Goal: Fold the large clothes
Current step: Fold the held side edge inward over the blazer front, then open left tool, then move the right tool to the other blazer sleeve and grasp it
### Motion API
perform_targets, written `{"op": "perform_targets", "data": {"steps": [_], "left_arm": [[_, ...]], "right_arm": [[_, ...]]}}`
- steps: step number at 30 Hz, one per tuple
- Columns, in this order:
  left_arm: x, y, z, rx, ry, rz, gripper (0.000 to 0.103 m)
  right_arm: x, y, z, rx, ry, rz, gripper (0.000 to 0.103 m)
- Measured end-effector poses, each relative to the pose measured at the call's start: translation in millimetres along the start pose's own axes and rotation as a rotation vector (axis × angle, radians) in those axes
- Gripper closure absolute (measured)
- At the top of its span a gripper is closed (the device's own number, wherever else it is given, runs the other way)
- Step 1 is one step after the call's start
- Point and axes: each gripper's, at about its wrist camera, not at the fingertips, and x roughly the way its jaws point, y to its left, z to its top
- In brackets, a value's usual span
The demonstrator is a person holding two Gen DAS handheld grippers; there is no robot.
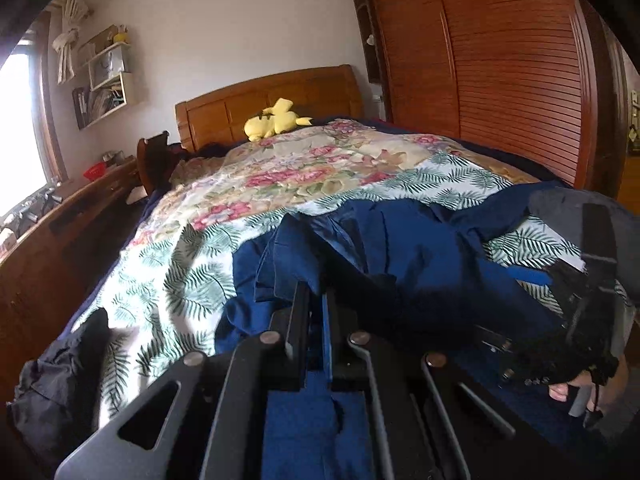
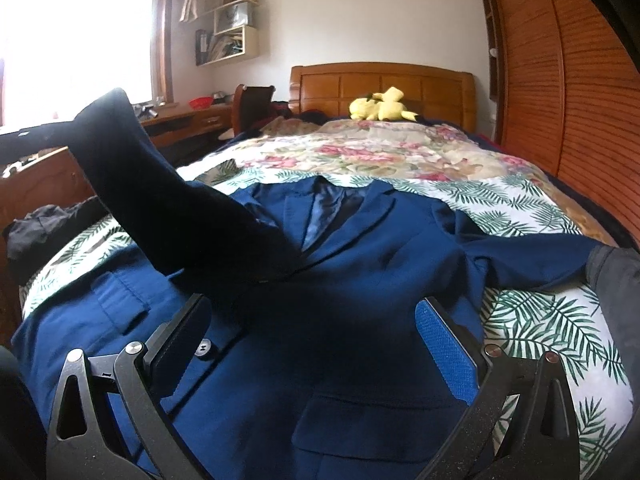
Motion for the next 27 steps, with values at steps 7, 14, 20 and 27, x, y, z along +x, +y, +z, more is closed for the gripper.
{"op": "perform_targets", "data": {"steps": [7, 14, 20, 27], "left_arm": [[0.1, 12.1, -17.9, -0.058, 0.040, -0.077, 0.098], [-20.8, 28.3, -30.0, -0.091, 0.011, -0.099, 0.084], [-28.8, 58.5, -51.5, -0.127, 0.012, -0.037, 0.077], [-18.4, 91.8, -88.6, -0.181, 0.083, 0.010, 0.077]], "right_arm": [[9.4, 10.7, 3.8, -0.006, 0.018, 0.013, 0.000], [9.4, 22.2, 20.0, 0.008, -0.010, 0.064, 0.000], [12.0, 39.6, 32.2, -0.019, -0.026, 0.078, 0.000], [31.9, 69.9, 35.6, -0.055, 0.014, 0.144, 0.000]]}}
